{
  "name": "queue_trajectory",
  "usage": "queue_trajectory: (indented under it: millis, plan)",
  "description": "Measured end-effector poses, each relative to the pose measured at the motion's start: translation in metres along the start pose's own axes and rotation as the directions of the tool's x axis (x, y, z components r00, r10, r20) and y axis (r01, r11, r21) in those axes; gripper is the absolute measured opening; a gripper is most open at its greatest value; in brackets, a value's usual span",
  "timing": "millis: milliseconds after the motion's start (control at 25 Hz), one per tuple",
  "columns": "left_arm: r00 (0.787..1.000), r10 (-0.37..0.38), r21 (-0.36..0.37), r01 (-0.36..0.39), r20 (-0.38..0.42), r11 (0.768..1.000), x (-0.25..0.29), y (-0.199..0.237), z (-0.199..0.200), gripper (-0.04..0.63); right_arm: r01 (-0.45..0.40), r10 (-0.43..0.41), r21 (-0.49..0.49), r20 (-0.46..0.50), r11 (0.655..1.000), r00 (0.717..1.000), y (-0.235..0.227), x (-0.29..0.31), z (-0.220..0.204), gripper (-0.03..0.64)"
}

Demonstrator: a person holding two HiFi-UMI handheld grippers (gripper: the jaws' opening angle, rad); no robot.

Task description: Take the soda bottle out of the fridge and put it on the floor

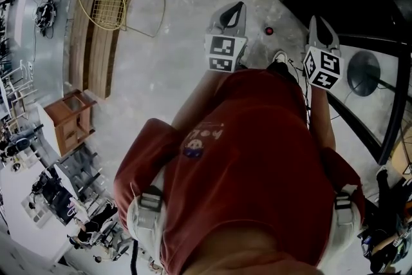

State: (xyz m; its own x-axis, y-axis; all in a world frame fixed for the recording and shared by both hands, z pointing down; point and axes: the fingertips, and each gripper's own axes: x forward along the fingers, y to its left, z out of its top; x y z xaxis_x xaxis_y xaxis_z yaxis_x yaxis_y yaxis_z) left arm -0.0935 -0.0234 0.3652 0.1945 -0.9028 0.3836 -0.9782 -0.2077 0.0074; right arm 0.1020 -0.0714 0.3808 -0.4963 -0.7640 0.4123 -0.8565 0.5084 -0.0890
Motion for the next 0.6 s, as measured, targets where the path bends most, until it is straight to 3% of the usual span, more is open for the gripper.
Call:
queue_trajectory:
  millis: [600]
  plan:
    - [1.0, -0.02, -0.002, 0.02, 0.001, 1.0, 0.0005, -0.0079, 0.0054, -0.002, -0.006, 0.006, -0.036, -0.02, 0.999, 1.0, 0.0006, -0.0082, -0.0015, 0.002]
